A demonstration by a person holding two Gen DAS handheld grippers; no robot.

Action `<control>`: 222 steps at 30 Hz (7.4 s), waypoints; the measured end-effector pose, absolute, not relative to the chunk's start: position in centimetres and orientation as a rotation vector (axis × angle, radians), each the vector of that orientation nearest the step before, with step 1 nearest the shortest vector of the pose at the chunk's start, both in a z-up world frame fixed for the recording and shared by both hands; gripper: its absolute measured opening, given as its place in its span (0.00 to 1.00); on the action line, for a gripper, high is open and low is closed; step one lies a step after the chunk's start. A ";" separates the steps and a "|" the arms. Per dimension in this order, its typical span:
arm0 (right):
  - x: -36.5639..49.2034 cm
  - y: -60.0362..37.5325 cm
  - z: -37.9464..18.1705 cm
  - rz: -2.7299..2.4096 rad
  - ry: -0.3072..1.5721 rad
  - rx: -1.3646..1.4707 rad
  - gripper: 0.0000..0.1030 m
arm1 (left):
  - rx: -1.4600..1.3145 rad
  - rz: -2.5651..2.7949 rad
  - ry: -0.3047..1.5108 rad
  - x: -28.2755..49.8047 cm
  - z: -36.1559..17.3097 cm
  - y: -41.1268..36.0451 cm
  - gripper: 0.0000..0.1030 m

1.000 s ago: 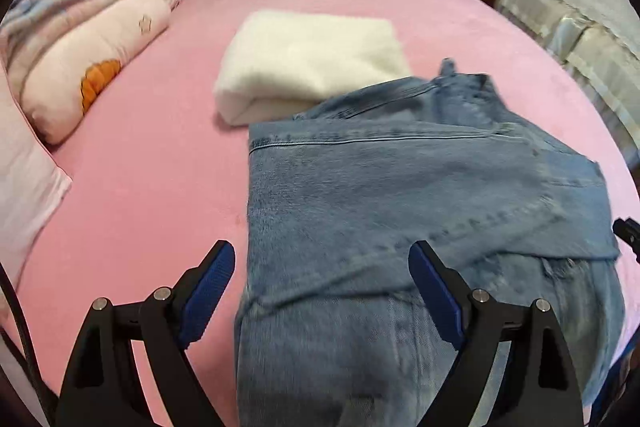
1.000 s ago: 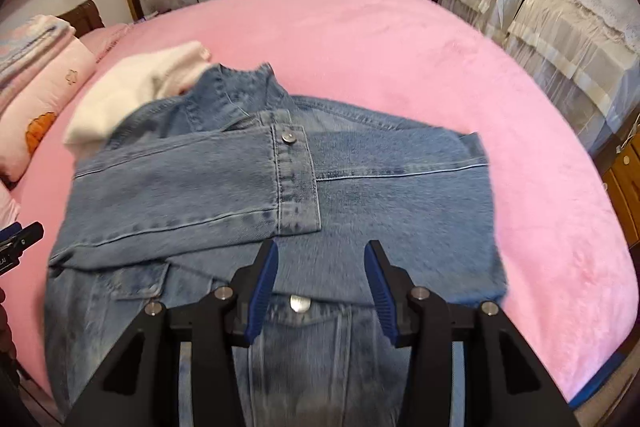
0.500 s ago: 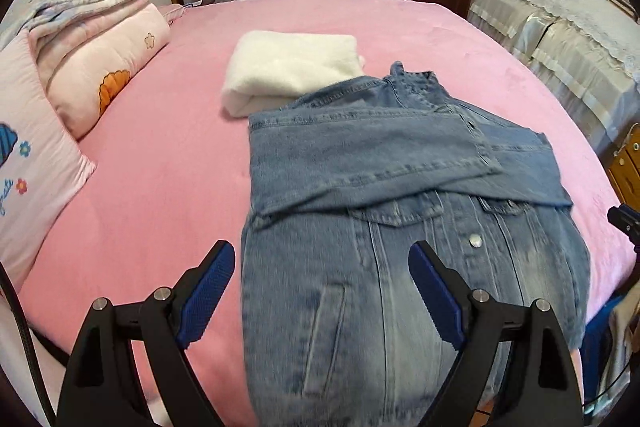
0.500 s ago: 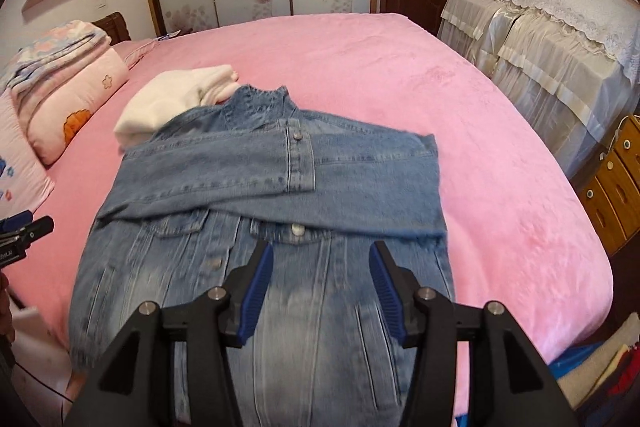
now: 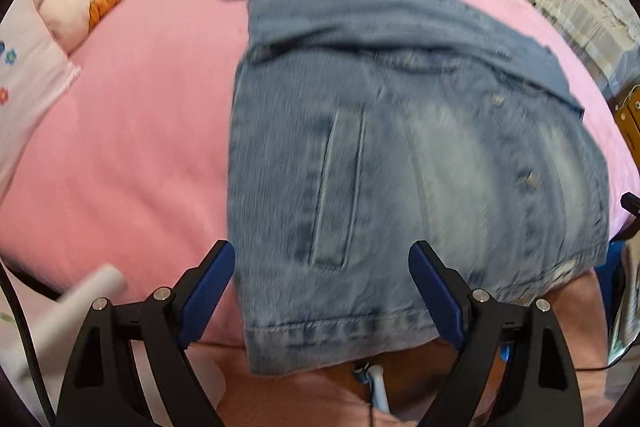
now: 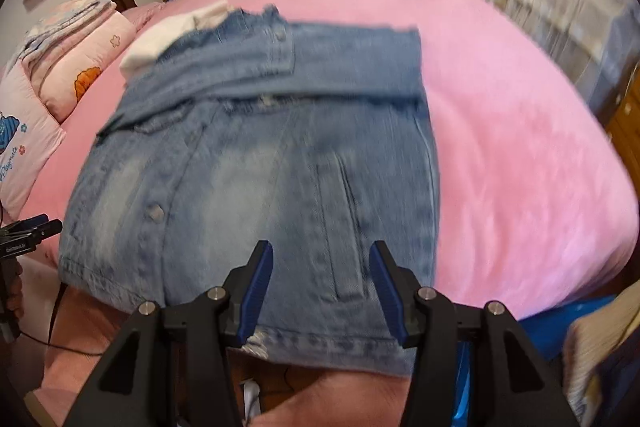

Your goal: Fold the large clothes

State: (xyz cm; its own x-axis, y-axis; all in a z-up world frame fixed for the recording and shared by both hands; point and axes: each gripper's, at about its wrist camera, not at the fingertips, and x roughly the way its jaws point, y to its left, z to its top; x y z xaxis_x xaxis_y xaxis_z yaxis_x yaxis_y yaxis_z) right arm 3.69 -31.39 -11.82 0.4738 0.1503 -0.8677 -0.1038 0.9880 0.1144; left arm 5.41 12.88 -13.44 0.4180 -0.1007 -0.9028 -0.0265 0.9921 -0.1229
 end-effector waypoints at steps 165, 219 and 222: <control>40.0 -21.9 -13.5 0.240 1.007 0.024 0.52 | 0.245 -0.097 0.845 40.8 -10.6 0.2 0.51; 24.0 -36.0 -14.4 -0.153 0.977 0.075 0.44 | -0.207 0.308 0.984 24.5 -12.9 14.6 0.77; 23.5 -35.8 -13.4 -0.146 0.995 0.128 0.44 | -0.190 0.309 0.995 23.4 -11.1 14.2 0.77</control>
State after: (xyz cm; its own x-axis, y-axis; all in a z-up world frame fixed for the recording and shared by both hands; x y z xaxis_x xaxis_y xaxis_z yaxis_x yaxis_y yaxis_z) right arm 23.48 -35.77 -13.38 0.5365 -0.0636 -0.8415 0.1808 0.9827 0.0410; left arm 23.40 14.22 -11.09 0.5060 0.1686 -0.8459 -0.3409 0.9400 -0.0165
